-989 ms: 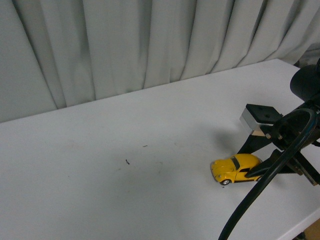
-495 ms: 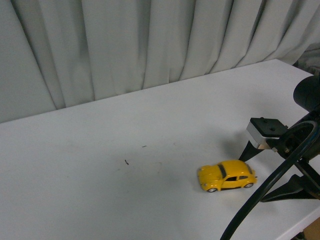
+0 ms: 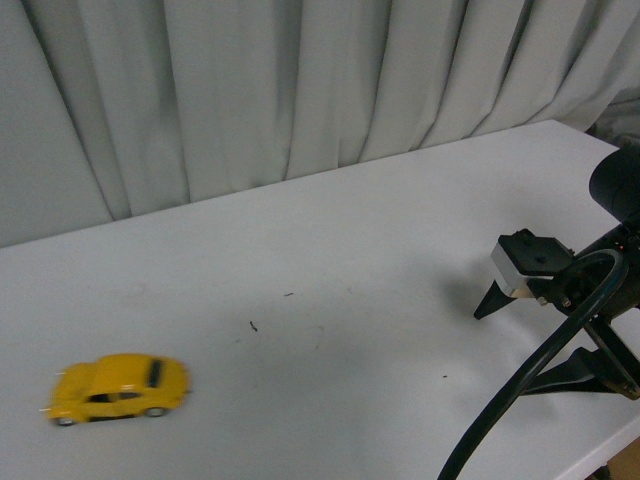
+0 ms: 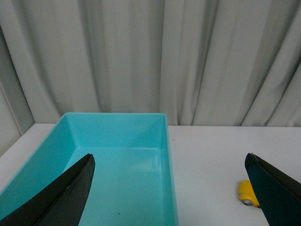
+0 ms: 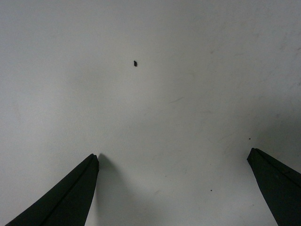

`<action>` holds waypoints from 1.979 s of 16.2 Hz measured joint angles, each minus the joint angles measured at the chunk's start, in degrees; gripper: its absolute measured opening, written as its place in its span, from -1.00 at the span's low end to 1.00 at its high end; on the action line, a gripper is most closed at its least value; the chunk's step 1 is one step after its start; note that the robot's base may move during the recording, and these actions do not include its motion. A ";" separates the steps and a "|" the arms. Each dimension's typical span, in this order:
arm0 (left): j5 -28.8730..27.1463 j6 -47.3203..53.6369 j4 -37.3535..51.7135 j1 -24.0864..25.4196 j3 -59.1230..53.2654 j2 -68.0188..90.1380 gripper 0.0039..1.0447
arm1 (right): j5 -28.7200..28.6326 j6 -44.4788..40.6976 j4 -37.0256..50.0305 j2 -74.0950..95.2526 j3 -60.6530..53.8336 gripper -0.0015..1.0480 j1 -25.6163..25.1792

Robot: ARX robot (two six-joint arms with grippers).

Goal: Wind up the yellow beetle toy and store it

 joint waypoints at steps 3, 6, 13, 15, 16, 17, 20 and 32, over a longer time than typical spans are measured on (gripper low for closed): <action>0.02 0.00 0.00 0.00 0.00 0.00 0.88 | -2.19 1.66 3.82 -3.61 -1.66 0.87 2.82; 0.00 0.00 0.00 0.00 0.00 0.00 0.88 | -8.83 1.53 1.68 -12.37 -1.57 0.87 5.97; 0.00 0.00 0.00 0.00 0.00 0.00 0.88 | -18.58 0.98 -3.26 -35.74 0.35 0.87 9.68; 0.00 0.00 0.00 0.00 0.00 0.00 0.88 | -19.50 0.85 -6.19 -40.52 -1.20 0.87 11.15; -0.02 0.00 0.00 0.00 0.00 0.00 0.88 | -8.61 10.40 16.06 -46.40 -9.42 0.72 14.29; 0.04 0.00 -0.02 0.00 0.00 0.00 0.88 | 5.81 26.69 34.58 -54.84 -21.11 0.48 19.28; -0.13 -0.02 0.02 0.00 0.00 0.00 0.88 | 27.85 71.12 53.05 -73.20 -33.66 -0.11 26.34; 0.00 0.00 0.00 0.00 0.00 0.00 0.88 | 35.41 99.78 48.96 -92.83 -47.06 -0.96 32.02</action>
